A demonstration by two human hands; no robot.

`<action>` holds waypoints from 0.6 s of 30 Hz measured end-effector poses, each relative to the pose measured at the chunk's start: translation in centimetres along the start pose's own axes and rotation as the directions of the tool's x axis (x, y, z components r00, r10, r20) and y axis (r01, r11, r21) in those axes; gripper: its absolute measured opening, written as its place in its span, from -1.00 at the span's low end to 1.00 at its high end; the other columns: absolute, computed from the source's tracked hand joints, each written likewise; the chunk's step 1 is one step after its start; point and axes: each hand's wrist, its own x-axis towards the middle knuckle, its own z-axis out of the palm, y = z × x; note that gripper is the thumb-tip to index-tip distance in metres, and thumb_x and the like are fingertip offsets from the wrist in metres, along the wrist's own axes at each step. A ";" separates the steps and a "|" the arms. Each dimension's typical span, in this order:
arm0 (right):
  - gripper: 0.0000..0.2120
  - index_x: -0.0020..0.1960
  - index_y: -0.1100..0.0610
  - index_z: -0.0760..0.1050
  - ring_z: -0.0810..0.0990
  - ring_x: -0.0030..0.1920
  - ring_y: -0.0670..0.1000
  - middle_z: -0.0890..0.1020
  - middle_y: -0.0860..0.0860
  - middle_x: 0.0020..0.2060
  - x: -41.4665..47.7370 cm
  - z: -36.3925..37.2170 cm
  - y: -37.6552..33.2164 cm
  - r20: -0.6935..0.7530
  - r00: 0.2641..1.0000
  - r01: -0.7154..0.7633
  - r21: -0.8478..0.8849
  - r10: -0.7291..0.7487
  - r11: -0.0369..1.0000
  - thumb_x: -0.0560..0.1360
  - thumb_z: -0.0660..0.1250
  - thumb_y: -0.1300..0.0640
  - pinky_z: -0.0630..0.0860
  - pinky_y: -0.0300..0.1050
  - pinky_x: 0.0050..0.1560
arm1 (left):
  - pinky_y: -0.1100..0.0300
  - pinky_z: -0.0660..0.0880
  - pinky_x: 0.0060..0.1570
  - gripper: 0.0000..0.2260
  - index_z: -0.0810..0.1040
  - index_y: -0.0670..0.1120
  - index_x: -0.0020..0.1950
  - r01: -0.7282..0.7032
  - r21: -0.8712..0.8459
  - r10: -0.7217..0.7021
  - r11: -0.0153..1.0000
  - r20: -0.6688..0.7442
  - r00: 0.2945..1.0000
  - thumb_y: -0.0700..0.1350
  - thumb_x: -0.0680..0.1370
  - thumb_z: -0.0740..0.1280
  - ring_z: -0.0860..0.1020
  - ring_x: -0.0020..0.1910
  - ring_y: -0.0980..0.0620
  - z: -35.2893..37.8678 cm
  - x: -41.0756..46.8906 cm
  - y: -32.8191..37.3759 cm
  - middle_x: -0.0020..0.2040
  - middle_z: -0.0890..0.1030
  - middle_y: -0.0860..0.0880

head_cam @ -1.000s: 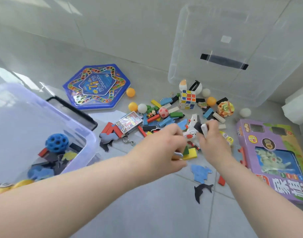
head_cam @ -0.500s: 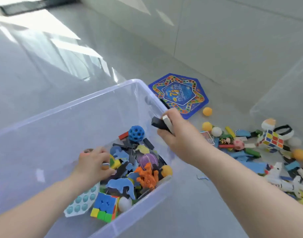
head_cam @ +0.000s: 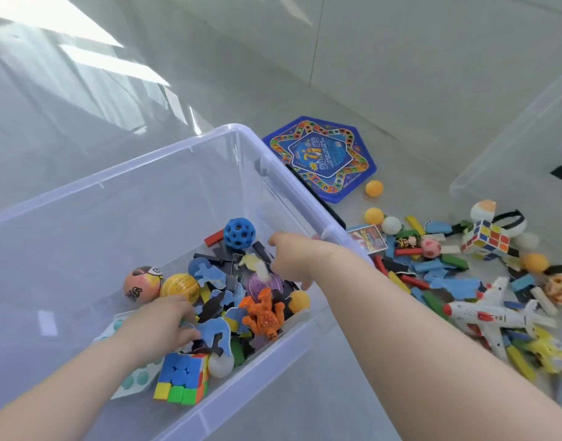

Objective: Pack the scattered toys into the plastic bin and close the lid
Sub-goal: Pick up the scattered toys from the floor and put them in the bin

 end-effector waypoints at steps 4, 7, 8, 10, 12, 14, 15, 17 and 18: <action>-0.60 0.33 0.24 0.36 0.50 0.24 0.15 0.46 0.15 0.30 -2.2 0.0 1.2 -0.134 0.987 0.118 0.271 -0.084 0.955 0.53 0.02 0.40 0.46 0.02 0.25 | 0.22 0.37 -0.02 -0.92 0.47 0.16 -0.11 0.065 -0.109 -0.079 0.992 -0.134 0.988 0.08 0.54 0.21 0.49 0.00 0.13 -2.9 -0.5 2.5 -0.02 0.54 0.15; -0.61 0.11 0.12 0.52 0.60 -0.16 -0.10 0.60 -0.08 -0.06 -5.5 0.6 3.7 -0.412 0.886 0.391 0.424 -0.211 0.817 0.52 0.00 0.37 0.53 -0.25 -0.03 | 0.19 0.45 -0.18 -0.78 0.42 0.15 -0.33 -0.004 -0.347 -0.089 0.938 -0.250 0.964 -0.02 0.52 0.29 0.49 -0.25 0.17 -5.7 -1.2 5.8 -0.25 0.53 0.16; -0.63 0.00 0.09 0.55 0.56 -0.28 -0.18 0.57 -0.15 -0.21 -6.8 1.0 5.1 -0.536 0.817 0.466 0.400 -0.211 0.789 0.49 0.01 0.34 0.48 -0.38 -0.15 | 0.25 0.45 -0.27 -0.77 0.43 0.14 -0.34 -0.052 -0.397 -0.073 0.916 -0.293 0.953 -0.06 0.51 0.30 0.49 -0.33 0.20 -6.8 -1.4 7.1 -0.32 0.55 0.13; -0.67 -0.20 -0.01 0.51 0.54 -0.35 -0.22 0.53 -0.22 -0.34 -9.2 1.6 8.9 -0.744 0.659 0.533 0.359 -0.110 0.766 0.39 0.04 0.30 0.41 -0.46 -0.30 | 0.36 0.44 -0.36 -0.75 0.45 0.14 -0.35 -0.189 -0.424 -0.002 0.886 -0.410 0.912 -0.13 0.49 0.33 0.52 -0.36 0.24 -8.7 -1.5 10.1 -0.28 0.60 0.12; -0.67 -0.26 -0.08 0.44 0.52 -0.36 -0.20 0.55 -0.15 -0.33 -10.3 2.5 14.2 -0.804 0.582 0.438 0.437 0.123 0.785 0.45 0.09 0.30 0.42 -0.37 -0.33 | 0.56 0.38 -0.28 -0.74 0.45 0.16 -0.37 -0.342 -0.396 0.105 0.852 -0.511 0.853 -0.12 0.45 0.38 0.49 -0.32 0.41 -10.4 -1.3 13.6 -0.25 0.54 0.40; -0.69 -0.18 -0.02 0.47 0.50 -0.30 -0.11 0.60 0.03 -0.16 -10.6 4.1 20.4 -0.734 0.577 0.202 0.552 0.357 0.809 0.53 0.12 0.34 0.40 -0.24 -0.32 | 0.61 0.32 -0.34 -0.79 0.43 0.17 -0.44 -0.444 -0.391 0.215 0.806 -0.504 0.836 0.07 0.37 0.36 0.46 -0.40 0.39 -11.6 -1.1 17.3 -0.36 0.54 0.39; -0.76 -0.07 0.06 0.50 0.51 -0.18 -0.01 0.60 0.11 -0.04 -10.7 5.3 23.3 -0.651 0.595 0.048 0.614 0.471 0.788 0.53 0.15 0.33 0.39 -0.18 -0.25 | 0.60 0.32 -0.38 -0.79 0.45 0.07 -0.45 -0.482 -0.377 0.282 0.791 -0.475 0.834 0.14 0.33 0.27 0.45 -0.44 0.36 -11.9 -0.9 19.1 -0.37 0.53 0.33; -0.77 0.15 0.21 0.48 0.49 0.01 0.11 0.53 0.18 0.13 -11.2 8.7 28.1 -0.482 0.608 -0.205 0.673 0.631 0.711 0.51 0.21 0.30 0.37 -0.14 -0.05 | 0.53 0.30 -0.40 -0.74 0.48 0.09 -0.18 -0.581 -0.305 0.447 0.755 -0.410 0.795 0.19 0.30 0.13 0.42 -0.45 0.32 -11.4 0.1 22.9 -0.37 0.50 0.29; -0.73 0.19 0.25 0.45 0.48 0.04 0.12 0.50 0.20 0.16 -11.3 10.7 29.9 -0.421 0.616 -0.281 0.672 0.666 0.685 0.50 0.24 0.29 0.37 -0.13 0.01 | 0.50 0.30 -0.39 -0.74 0.44 0.15 -0.09 -0.623 -0.255 0.523 0.739 -0.365 0.770 0.19 0.31 0.13 0.42 -0.43 0.31 -10.7 0.6 24.8 -0.39 0.50 0.27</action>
